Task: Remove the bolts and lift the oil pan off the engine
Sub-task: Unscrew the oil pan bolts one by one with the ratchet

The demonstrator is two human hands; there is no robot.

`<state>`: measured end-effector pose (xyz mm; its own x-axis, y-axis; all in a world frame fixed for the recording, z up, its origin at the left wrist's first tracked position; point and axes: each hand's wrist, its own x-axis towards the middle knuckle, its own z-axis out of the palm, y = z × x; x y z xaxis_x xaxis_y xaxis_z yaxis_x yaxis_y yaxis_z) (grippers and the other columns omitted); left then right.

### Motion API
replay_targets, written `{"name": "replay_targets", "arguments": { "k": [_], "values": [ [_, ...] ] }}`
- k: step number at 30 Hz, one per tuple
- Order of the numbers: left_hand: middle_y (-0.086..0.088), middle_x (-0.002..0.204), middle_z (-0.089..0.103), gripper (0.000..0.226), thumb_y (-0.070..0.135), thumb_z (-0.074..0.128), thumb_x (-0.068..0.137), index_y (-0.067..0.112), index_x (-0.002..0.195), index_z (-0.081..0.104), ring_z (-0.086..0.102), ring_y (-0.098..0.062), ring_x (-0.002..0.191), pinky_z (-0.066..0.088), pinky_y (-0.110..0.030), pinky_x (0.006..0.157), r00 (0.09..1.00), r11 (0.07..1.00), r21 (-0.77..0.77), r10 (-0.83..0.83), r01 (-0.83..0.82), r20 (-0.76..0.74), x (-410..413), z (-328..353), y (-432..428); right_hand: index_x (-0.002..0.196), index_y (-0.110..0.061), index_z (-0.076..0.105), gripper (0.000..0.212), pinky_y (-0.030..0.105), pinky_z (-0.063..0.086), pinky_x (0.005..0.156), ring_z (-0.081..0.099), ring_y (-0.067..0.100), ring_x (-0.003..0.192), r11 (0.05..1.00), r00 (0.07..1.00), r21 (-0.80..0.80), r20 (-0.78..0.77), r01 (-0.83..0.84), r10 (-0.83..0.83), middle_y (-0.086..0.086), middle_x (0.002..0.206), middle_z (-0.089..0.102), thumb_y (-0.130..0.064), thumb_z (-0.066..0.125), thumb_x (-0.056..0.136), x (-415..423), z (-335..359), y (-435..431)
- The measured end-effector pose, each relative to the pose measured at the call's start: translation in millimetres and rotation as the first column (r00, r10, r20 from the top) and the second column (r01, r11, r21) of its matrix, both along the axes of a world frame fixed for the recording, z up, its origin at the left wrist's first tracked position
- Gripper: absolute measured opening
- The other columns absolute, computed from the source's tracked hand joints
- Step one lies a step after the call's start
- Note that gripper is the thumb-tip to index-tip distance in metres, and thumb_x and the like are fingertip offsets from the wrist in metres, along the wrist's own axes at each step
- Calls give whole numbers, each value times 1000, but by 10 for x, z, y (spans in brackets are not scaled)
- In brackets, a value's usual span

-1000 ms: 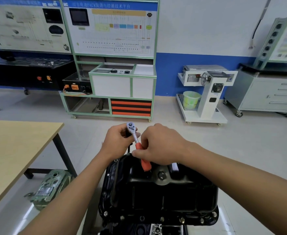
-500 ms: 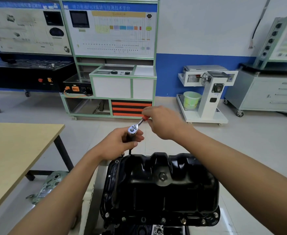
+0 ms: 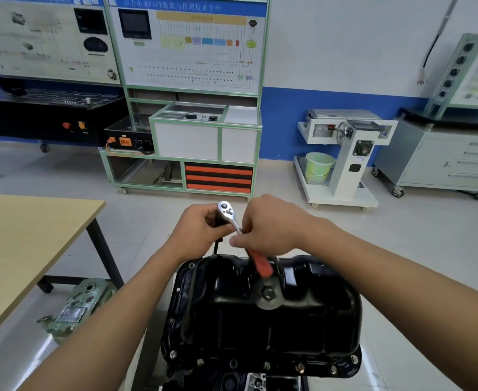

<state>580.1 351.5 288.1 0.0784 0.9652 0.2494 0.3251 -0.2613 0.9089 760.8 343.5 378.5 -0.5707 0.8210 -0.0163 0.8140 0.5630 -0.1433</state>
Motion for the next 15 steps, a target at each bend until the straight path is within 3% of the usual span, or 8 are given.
{"name": "replay_targets", "arguments": {
  "k": [1, 3, 4, 5, 7, 10, 12, 15],
  "values": [
    [-19, 89, 75, 8, 3, 79, 85, 3, 91, 75, 69, -36, 80, 56, -56, 84, 1000, 1000, 18, 20, -20, 7, 19, -11, -3, 56, -25, 63, 38, 27, 32, 48, 47, 12, 51, 1000, 999, -15, -26, -22, 21, -4, 42, 48, -50, 66, 85, -28, -6, -38],
    [-23, 85, 73, 11, 8, 79, 80, 1, 86, 73, 63, -26, 74, 54, -59, 79, 998, 997, 49, 54, -55, 25, 60, -25, -12, 60, -51, 59, 27, 27, 26, 45, 38, 9, 45, 998, 996, -20, -70, -59, 57, -30, 47, 50, -48, 65, 87, -74, -12, -73],
    [-24, 84, 72, 11, 8, 79, 80, 1, 85, 73, 60, -24, 73, 54, -59, 77, 997, 996, 57, 69, -71, 32, 72, -32, -12, 57, -38, 61, 32, 27, 26, 46, 37, 9, 44, 998, 994, -32, -99, -57, 53, -35, 46, 47, -47, 65, 87, -77, -19, -52],
    [-24, 83, 71, 8, 6, 79, 82, 2, 85, 73, 60, -24, 72, 54, -57, 75, 995, 994, 63, 91, -93, 34, 74, -35, -8, 50, -22, 56, 45, 28, 28, 46, 38, 11, 43, 999, 993, -43, -111, -31, 26, -26, 41, 48, -46, 66, 87, -71, -27, -22],
    [-23, 80, 70, 6, 5, 79, 86, 7, 84, 73, 61, -30, 66, 56, -50, 69, 989, 987, 70, 145, -147, 25, 46, -32, 3, 49, -18, 57, 49, 28, 38, 49, 46, 10, 46, 999, 997, -39, -75, 8, -11, -9, 39, 51, -46, 64, 89, -34, -16, 44],
    [-9, 70, 70, 9, 10, 79, 87, 13, 82, 73, 62, -22, 60, 56, -31, 63, 989, 989, 29, 148, -148, 7, -30, -45, 19, 86, -23, 75, 27, 35, 53, 69, 63, 21, 78, 996, 999, 78, -11, 44, -43, -1, 80, 68, -46, 63, 92, 11, 27, 136],
    [6, 64, 67, 12, 9, 80, 86, 15, 80, 71, 58, -7, 58, 50, -19, 60, 995, 995, -13, 102, -102, -8, -44, -59, 12, 96, -24, 74, 22, 37, 52, 73, 61, 25, 89, 978, 998, 205, 19, 49, -54, 0, 90, 66, -41, 60, 94, 2, 22, 201],
    [5, 73, 72, 10, 5, 79, 86, 12, 86, 72, 60, -8, 65, 49, -20, 65, 1000, 998, -61, 25, -24, 12, -41, -55, 3, 92, -28, 62, 8, 35, 45, 69, 59, 28, 95, 961, 998, 275, 46, 39, -53, 1, 97, 63, -28, 55, 97, -74, -20, 327]
  ]
}}
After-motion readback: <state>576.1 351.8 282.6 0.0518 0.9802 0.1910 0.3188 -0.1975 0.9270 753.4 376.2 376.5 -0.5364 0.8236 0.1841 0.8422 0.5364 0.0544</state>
